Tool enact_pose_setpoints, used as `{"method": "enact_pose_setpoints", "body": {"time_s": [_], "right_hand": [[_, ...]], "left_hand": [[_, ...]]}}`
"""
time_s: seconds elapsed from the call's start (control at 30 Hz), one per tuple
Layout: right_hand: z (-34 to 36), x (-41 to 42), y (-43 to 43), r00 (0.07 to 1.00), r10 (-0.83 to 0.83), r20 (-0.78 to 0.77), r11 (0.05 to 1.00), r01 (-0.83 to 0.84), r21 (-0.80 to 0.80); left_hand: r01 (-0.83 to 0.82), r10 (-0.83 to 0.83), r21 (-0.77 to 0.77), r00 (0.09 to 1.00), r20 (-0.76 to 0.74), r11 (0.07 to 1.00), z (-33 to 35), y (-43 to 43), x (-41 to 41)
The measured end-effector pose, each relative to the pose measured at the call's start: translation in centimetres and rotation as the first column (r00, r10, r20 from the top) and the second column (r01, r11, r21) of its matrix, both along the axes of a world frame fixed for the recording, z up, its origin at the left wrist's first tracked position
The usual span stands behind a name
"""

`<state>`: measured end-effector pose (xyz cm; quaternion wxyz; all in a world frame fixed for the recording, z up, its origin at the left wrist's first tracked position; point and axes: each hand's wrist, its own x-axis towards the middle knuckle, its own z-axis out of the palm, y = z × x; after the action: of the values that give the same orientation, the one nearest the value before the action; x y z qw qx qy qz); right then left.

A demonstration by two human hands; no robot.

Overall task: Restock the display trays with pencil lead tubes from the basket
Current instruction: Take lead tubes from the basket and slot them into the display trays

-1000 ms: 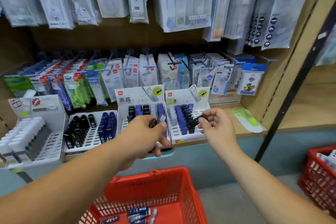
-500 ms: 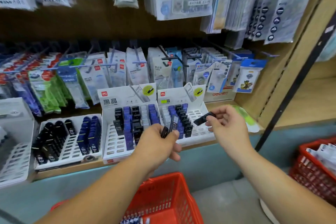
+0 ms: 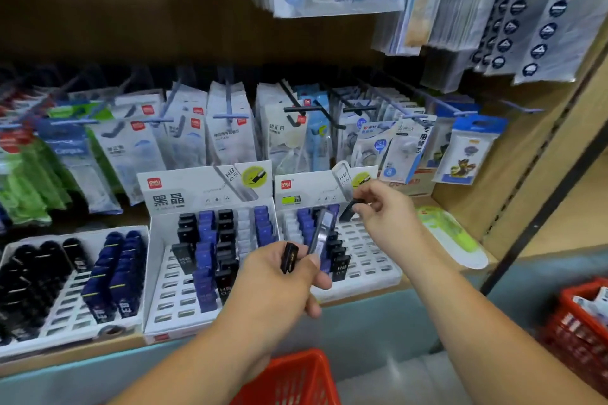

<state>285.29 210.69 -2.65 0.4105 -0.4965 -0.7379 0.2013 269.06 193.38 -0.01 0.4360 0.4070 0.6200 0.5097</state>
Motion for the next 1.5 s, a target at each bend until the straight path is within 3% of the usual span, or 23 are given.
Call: {"method": "enact_pose_setpoints", "body": {"time_s": [0.23, 0.47, 0.63, 0.93, 1.03, 1.1, 1.17, 1.23, 1.33, 1.5], "right_hand": [[0.3, -0.4, 1.9, 0.986, 0.108, 0.128, 0.994, -0.109, -0.001], [0.3, -0.5, 1.9, 0.982, 0.014, 0.186, 0.985, -0.046, 0.169], [0.3, -0.4, 0.9, 0.998, 0.046, 0.043, 0.998, -0.045, -0.036], [-0.8, -0.9, 1.4, 0.991, 0.021, 0.13, 0.99, -0.039, 0.137], [-0.6, -1.4, 1.2, 0.983, 0.017, 0.185, 0.997, -0.03, 0.068], [0.1, -1.0, 0.6, 0.948, -0.033, 0.317, 0.999, 0.028, 0.02], [0.4, -0.4, 0.0, 0.899, -0.108, 0.425, 0.994, 0.085, 0.071], [0.0, 0.4, -0.3, 0.915, -0.131, 0.382, 0.989, 0.097, 0.107], [-1.1, 1.1, -0.7, 0.96, -0.055, 0.275, 0.998, 0.063, -0.021], [-1.6, 2.2, -1.0, 0.945, -0.048, 0.324, 0.987, 0.096, -0.133]], "left_hand": [[-0.01, 0.01, -0.024, 1.0, -0.002, 1.0, -0.6, 0.4, -0.7], [-0.033, 0.034, -0.014, 0.999, 0.032, 0.999, -0.6, 0.0, -0.9], [-0.021, 0.021, -0.003, 1.0, 0.015, 1.0, -0.5, -0.4, -0.8], [-0.039, 0.039, 0.007, 0.999, 0.011, 0.999, -1.0, -0.1, -0.9], [-0.029, 0.029, 0.003, 1.0, 0.003, 1.0, -1.1, 0.0, -0.8], [-0.026, 0.026, 0.0, 1.0, 0.002, 1.0, -1.1, 0.1, -0.7], [-0.028, 0.028, 0.002, 1.0, 0.008, 1.0, -1.2, 0.3, -0.6], [-0.018, 0.018, 0.009, 1.0, 0.013, 1.0, -1.1, 0.3, -0.3], [0.0, 0.0, 0.023, 1.0, 0.023, 1.0, -0.8, 0.2, 0.3], [0.024, -0.024, 0.016, 0.999, 0.026, 1.0, -0.8, 0.0, 0.8]]}}
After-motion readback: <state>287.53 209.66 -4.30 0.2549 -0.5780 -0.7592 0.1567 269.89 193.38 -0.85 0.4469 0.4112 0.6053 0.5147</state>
